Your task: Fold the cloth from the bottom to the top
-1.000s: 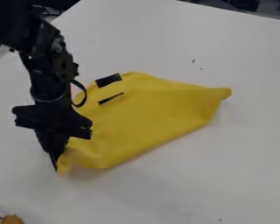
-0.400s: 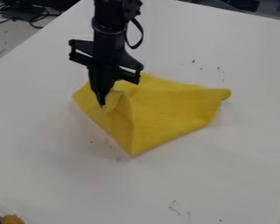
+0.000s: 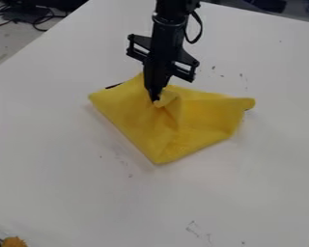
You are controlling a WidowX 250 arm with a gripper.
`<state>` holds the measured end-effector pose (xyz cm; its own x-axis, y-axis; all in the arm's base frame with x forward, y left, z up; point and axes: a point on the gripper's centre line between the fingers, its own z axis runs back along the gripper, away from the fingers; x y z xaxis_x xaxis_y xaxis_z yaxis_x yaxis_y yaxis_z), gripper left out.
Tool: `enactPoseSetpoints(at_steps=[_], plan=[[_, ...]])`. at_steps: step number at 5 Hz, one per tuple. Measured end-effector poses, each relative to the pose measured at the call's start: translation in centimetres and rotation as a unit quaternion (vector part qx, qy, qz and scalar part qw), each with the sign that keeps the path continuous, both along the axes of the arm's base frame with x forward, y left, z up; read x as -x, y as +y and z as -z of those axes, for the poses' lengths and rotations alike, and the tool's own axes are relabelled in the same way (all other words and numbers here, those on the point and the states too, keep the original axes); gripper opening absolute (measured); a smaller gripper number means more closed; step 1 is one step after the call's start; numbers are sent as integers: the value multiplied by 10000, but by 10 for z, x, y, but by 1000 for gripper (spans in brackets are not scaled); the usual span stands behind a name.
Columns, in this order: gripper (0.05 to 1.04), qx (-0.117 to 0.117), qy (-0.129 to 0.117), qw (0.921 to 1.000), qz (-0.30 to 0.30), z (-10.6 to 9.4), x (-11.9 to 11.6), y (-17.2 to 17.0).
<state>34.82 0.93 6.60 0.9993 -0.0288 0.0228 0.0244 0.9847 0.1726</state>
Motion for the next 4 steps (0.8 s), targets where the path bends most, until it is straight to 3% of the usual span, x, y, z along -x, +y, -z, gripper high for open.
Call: enactPoseSetpoints(at_steps=[1, 3, 4], plan=[[281, 163, 100, 9998, 111, 17, -10, -6], [871, 233, 5, 9994, 255, 19, -16, -8], [1011, 234, -89, 9993, 284, 21, -18, -11]])
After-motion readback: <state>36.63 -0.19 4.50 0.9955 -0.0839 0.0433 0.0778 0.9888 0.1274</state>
